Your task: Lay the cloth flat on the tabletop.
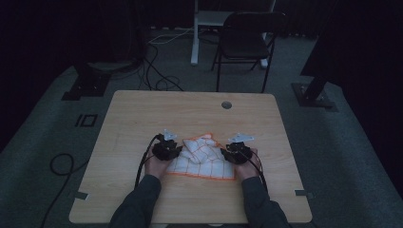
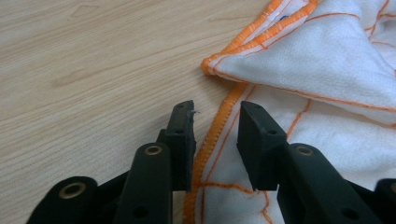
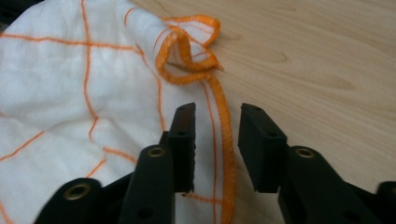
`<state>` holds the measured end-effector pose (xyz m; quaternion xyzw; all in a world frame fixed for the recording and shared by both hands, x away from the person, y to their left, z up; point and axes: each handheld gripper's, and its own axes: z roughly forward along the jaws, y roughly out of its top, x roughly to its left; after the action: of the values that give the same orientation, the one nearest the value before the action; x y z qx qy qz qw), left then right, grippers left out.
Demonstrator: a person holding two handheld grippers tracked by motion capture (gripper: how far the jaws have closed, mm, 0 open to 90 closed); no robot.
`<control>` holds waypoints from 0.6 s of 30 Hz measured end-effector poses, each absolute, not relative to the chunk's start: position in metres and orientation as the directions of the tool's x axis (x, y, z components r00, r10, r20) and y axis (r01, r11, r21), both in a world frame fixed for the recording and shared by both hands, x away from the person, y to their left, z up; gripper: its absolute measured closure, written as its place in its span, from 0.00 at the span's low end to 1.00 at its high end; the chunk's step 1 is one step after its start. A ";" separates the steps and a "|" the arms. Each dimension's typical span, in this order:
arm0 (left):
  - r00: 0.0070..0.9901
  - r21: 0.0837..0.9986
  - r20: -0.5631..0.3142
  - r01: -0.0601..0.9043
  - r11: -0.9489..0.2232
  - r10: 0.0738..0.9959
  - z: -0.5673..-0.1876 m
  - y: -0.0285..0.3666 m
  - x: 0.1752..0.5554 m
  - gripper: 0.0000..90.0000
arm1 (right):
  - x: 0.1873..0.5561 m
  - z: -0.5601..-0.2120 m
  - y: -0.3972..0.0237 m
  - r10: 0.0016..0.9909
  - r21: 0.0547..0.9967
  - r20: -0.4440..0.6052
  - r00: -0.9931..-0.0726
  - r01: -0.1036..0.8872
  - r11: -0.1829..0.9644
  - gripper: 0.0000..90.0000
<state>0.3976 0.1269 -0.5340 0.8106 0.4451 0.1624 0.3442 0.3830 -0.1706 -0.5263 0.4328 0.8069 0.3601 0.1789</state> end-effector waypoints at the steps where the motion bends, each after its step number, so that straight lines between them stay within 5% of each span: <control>1: 0.552 0.703 -0.045 0.610 -0.366 0.833 -0.534 0.127 0.398 0.74 | 0.385 -0.526 -0.170 0.824 0.734 0.025 -0.566 0.570 0.369 0.70; 7: 0.560 0.692 -0.037 0.612 -0.382 0.828 -0.536 0.125 0.399 0.69 | 0.397 -0.531 -0.168 0.821 0.720 0.052 -0.568 0.591 0.363 0.66; 12: 0.563 0.688 -0.037 0.614 -0.388 0.825 -0.535 0.124 0.400 0.84 | 0.400 -0.533 -0.166 0.810 0.706 0.056 -0.584 0.597 0.381 0.82; 14: 0.576 0.685 -0.038 0.610 -0.399 0.817 -0.535 0.123 0.400 0.93 | 0.399 -0.532 -0.166 0.811 0.704 0.044 -0.583 0.594 0.389 0.97; 18: 0.574 0.682 -0.016 0.605 -0.411 0.818 -0.534 0.122 0.399 0.97 | 0.397 -0.530 -0.170 0.820 0.705 0.037 -0.572 0.597 0.384 0.99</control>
<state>0.3992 0.1223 -0.5344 0.8241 0.4318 0.1623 0.3287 0.3972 -0.1697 -0.5300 0.4339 0.8161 0.3461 0.1612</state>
